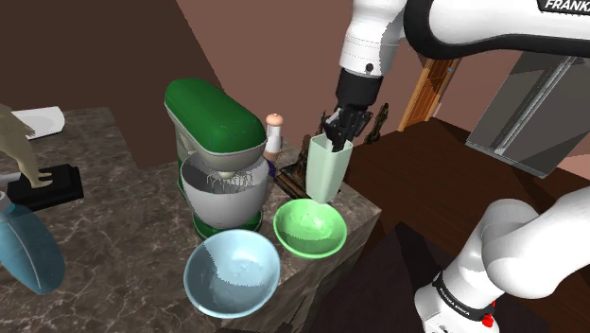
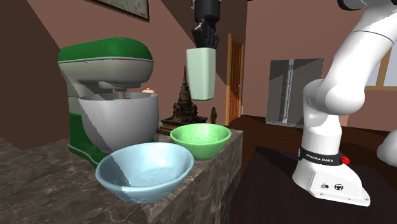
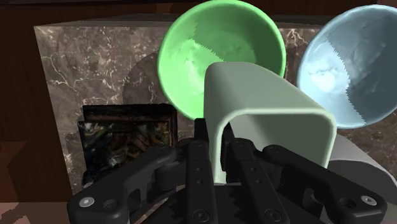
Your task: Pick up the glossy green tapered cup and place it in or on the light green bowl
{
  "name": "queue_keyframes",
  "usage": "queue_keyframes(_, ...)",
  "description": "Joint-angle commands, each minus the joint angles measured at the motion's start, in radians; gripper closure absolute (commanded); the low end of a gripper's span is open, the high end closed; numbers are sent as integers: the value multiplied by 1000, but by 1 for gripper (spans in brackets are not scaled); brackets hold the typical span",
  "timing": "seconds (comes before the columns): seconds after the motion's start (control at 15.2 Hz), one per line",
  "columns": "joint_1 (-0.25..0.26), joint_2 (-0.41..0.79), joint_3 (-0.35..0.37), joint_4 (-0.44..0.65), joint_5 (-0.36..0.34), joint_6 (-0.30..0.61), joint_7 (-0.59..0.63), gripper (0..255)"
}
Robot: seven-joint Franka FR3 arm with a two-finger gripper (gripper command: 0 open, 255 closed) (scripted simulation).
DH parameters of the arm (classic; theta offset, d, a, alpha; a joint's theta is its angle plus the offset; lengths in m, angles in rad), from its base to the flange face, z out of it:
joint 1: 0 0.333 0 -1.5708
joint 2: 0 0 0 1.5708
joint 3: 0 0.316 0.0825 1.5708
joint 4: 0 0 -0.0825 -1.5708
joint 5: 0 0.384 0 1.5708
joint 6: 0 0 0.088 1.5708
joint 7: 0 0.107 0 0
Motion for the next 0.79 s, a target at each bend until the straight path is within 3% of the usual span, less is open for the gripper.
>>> queue_keyframes(0.0, 1, -4, 2, -32, 2, 29, 0, 255)
queue_keyframes(0.73, 7, -13, 14, -187, 12, 175, -3, 255)
